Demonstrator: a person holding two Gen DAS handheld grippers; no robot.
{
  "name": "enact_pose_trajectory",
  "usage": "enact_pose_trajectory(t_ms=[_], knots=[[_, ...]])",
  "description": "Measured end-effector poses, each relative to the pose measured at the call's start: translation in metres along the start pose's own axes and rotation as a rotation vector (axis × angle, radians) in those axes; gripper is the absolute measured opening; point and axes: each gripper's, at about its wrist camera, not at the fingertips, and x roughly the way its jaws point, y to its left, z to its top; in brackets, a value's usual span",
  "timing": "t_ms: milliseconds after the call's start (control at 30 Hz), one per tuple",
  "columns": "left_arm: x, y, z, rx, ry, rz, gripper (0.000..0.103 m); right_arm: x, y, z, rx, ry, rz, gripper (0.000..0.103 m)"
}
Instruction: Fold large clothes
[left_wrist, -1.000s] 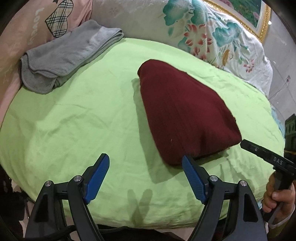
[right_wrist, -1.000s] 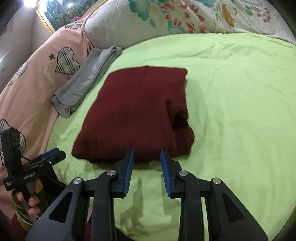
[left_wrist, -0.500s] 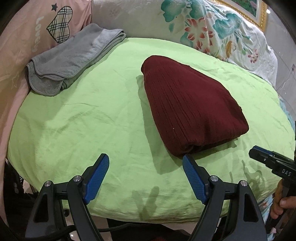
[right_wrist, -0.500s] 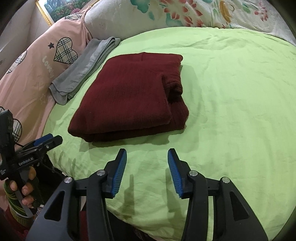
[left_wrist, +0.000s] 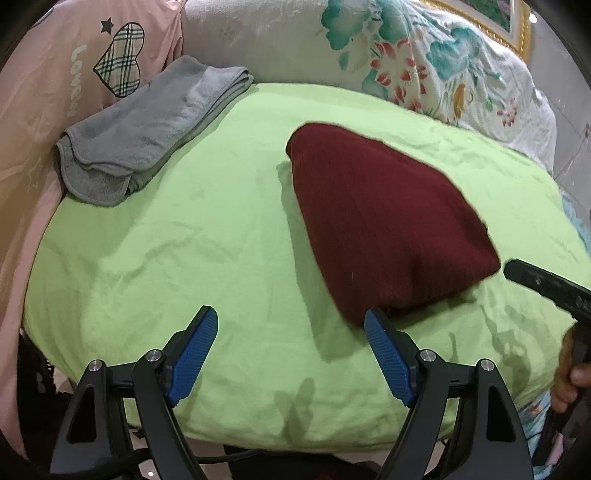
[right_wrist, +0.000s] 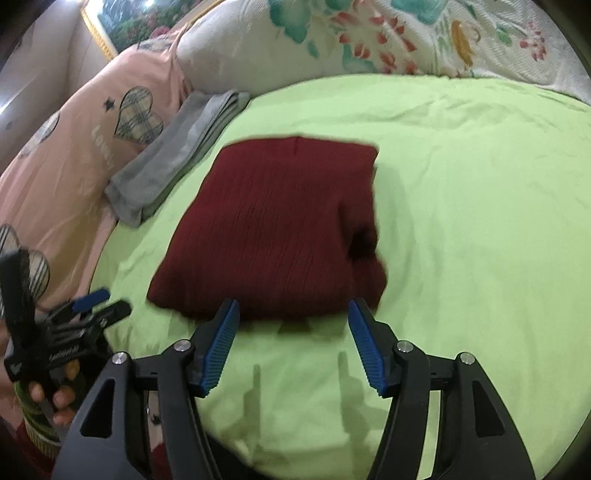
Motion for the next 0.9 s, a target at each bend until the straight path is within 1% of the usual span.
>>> enact_pose_trajectory(t_ms=[100, 200, 300, 467, 533, 567, 600, 633, 667, 700, 733, 767, 867, 900], knots=[[0.004, 0.001, 0.022, -0.022, -0.026, -0.027, 0.084, 0.013, -0.017, 0.029, 0.054, -0.032, -0.009, 0.066], [0.022, -0.002, 0.043, -0.036, -0.02, -0.049, 0.085, 0.031, -0.035, 0.054, 0.103, -0.034, -0.018, 0.066], [0.046, -0.005, 0.059, -0.053, 0.012, -0.054, 0.085, 0.057, -0.05, 0.074, 0.143, -0.017, -0.032, 0.066], [0.077, -0.003, 0.072, -0.067, 0.025, -0.064, 0.085, 0.097, -0.065, 0.089, 0.217, 0.036, 0.012, 0.066], [0.089, -0.004, 0.074, -0.06, 0.039, -0.086, 0.086, 0.106, -0.062, 0.092, 0.202, 0.044, 0.059, 0.025], [0.093, -0.005, 0.076, -0.057, 0.046, -0.095, 0.086, 0.107, -0.058, 0.094, 0.19, 0.044, 0.066, 0.014], [0.094, -0.006, 0.077, -0.057, 0.049, -0.103, 0.081, 0.104, -0.056, 0.096, 0.179, 0.03, 0.057, 0.011], [0.093, -0.008, 0.081, -0.049, 0.047, -0.13, 0.072, 0.098, -0.055, 0.099, 0.176, 0.003, 0.065, 0.011], [0.09, -0.011, 0.082, -0.038, 0.044, -0.141, 0.07, 0.089, -0.057, 0.102, 0.19, -0.033, 0.081, 0.01], [0.089, -0.015, 0.084, -0.018, 0.04, -0.137, 0.069, 0.083, -0.06, 0.102, 0.202, -0.056, 0.077, 0.008], [0.09, -0.021, 0.084, 0.009, 0.038, -0.116, 0.071, 0.079, -0.063, 0.102, 0.209, -0.07, 0.061, 0.008], [0.091, -0.025, 0.083, 0.019, 0.038, -0.108, 0.071, 0.081, -0.067, 0.1, 0.218, -0.062, 0.054, 0.008], [0.098, -0.028, 0.081, -0.001, 0.05, -0.115, 0.071, 0.104, -0.074, 0.089, 0.231, 0.021, 0.034, 0.009], [0.098, -0.028, 0.08, -0.007, 0.049, -0.116, 0.071, 0.109, -0.074, 0.086, 0.233, 0.032, 0.028, 0.016]])
